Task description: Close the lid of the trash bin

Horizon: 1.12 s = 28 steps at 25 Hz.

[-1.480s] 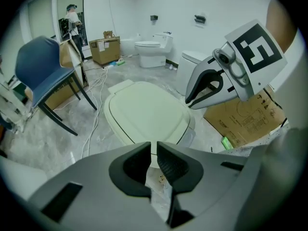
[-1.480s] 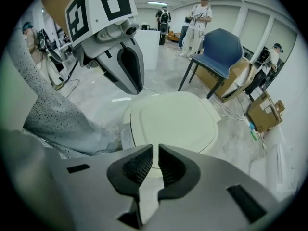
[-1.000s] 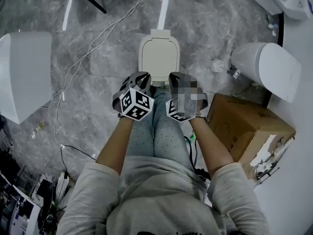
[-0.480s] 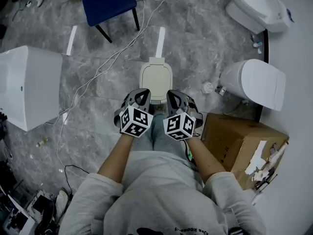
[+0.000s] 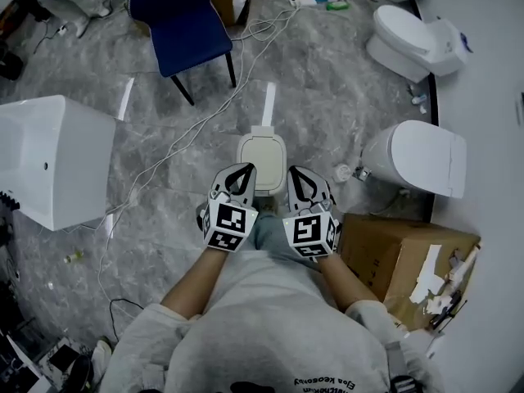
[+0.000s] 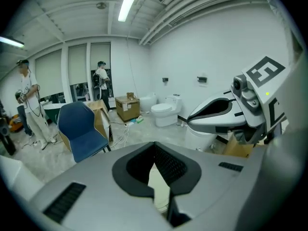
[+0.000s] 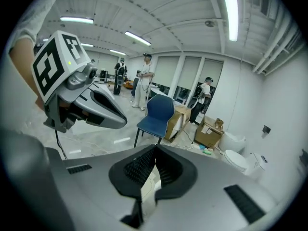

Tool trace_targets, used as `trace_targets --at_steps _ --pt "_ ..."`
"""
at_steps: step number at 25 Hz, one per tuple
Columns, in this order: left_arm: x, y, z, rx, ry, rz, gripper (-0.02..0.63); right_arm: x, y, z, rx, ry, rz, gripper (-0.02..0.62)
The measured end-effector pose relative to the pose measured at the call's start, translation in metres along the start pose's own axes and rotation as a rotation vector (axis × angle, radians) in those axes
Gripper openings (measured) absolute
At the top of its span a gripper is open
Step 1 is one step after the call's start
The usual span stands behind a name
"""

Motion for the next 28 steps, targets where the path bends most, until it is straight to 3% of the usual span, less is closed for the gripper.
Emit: trace_targets --at_steps 9,16,21,28 --pt "-0.016 -0.063 0.053 -0.237 -0.071 0.002 0.02 -0.021 -0.054 0.059 -0.201 0.096 -0.123 0.034" --pt "-0.024 -0.09 0.092 -0.407 -0.114 -0.003 0.02 -0.031 -0.08 0.098 -0.359 0.159 -0.258 0.034" --pt "-0.038 -0.104 0.111 -0.618 -0.161 -0.008 0.02 -0.037 -0.093 0.116 -0.539 0.208 -0.27 0.032" --pt "-0.046 -0.09 0.116 -0.609 -0.158 -0.008 0.02 -0.029 -0.086 0.12 -0.575 0.197 -0.244 0.032"
Point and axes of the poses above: the fingertips, and each gripper's own axes: z backward along the fingers, x to its left, y out of its underside, the point moved 9 cm from there along z, backward along the fingers, and after that the axes turned 5 degrees about y, right-handed, at the moved point
